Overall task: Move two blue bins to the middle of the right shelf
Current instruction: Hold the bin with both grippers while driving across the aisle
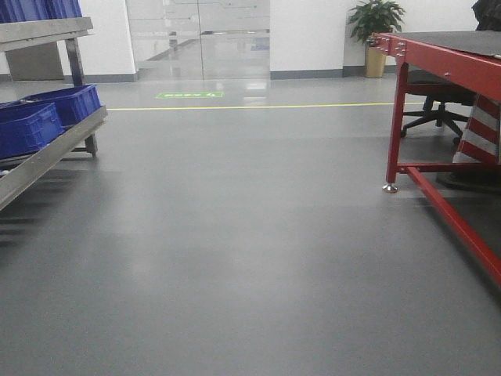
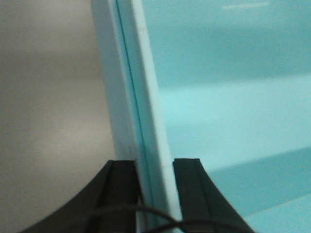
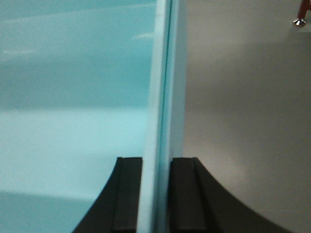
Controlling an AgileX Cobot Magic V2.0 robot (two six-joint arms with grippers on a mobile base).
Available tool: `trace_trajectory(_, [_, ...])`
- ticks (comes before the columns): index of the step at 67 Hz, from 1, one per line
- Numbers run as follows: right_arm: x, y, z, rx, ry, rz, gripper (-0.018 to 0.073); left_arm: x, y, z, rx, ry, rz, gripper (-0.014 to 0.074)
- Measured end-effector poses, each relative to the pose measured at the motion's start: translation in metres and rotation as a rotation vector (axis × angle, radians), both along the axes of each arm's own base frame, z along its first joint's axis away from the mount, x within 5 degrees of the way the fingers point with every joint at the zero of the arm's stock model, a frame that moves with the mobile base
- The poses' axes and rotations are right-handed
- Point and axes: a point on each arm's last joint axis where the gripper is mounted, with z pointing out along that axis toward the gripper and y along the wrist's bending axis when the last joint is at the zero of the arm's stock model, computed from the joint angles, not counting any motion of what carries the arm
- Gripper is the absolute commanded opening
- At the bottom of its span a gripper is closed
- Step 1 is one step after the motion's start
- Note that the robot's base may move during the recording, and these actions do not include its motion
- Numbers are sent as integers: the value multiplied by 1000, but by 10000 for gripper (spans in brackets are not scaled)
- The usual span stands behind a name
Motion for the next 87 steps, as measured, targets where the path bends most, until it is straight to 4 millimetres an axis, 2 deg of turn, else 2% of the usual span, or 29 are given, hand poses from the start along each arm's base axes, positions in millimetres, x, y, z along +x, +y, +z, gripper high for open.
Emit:
trace_trajectory(72, [0,0,0,0,0,0,-162,0,0,0,0,0,0,-111])
trace_trajectory(87, [0,0,1,1,-9,-1,-162,3,-1,4,-22,-45,10,-111])
